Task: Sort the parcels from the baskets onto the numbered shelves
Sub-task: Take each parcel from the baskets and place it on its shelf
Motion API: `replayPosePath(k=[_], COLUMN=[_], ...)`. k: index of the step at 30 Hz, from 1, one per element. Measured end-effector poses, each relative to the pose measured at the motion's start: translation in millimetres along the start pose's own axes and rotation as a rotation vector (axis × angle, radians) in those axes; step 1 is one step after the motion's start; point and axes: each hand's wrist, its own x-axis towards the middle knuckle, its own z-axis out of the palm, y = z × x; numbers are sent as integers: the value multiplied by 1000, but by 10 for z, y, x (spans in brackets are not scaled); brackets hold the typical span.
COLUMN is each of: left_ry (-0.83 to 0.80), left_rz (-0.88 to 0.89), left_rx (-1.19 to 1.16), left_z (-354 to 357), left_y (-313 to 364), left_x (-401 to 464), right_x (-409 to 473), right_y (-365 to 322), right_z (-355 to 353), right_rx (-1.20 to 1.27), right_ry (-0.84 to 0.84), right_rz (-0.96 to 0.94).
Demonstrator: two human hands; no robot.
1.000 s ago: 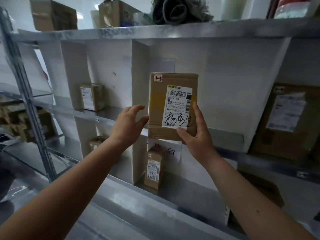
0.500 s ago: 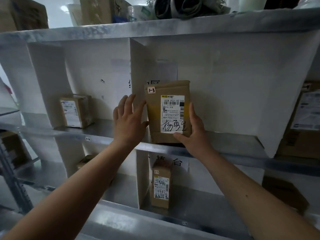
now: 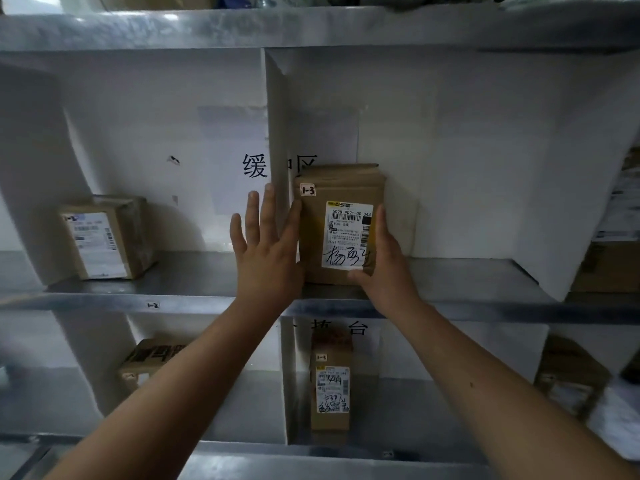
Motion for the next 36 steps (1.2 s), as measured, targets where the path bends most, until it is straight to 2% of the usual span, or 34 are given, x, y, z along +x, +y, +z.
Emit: replayPosePath(k=[8,11,14,22,29,36], left_ry=[12,-13,-72,-252,-383,-536], left_rz=[-8,-11,59,260,473,639], left_rx=[-126,-166,-220,-372,-565,-816], left_z=[26,-21,-106,-66,56,-161], left_y=[96,189,325,916,1977,3371], left_x=[-124,-258,-473,-1150,-1482,-1894], right_x=[-44,-267,-571,-1492,-2305,-3369], right_y=[-3,-97,-135,332,885,1151], right_z=[20,40,79,-170,-984,-2060], right_rx=[-9,36,41,-222,-365,-391], right_ry=[22,81,112,83,35,85], right_rz=[12,57,65,75,391,733])
